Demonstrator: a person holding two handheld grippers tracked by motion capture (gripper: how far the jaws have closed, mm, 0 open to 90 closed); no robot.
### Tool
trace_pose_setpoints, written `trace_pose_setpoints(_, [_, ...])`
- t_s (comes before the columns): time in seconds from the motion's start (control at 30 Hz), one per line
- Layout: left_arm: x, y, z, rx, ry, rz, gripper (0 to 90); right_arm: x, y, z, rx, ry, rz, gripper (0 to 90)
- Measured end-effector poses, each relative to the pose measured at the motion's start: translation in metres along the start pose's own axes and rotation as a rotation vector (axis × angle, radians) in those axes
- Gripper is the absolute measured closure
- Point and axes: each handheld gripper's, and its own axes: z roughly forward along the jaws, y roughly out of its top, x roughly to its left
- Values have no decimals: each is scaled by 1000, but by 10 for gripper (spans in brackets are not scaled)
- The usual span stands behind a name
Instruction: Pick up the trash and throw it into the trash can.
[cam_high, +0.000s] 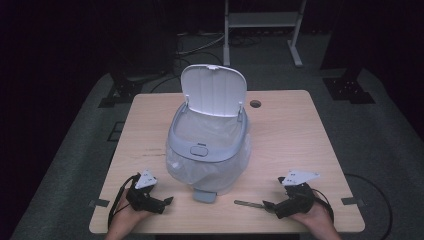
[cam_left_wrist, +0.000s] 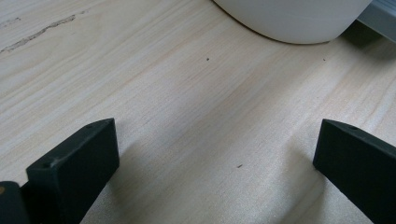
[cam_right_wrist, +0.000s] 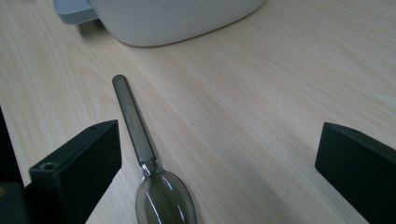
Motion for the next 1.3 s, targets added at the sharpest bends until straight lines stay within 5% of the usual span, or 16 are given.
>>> trace_pose_setpoints(0.5, [0,0,0,-1,0,-1,0,16,3,24,82,37,-80,0])
trace_pose_setpoints(1.3, [0,0,0,-1,-4,4,0,17,-4,24,81,22,-112,247])
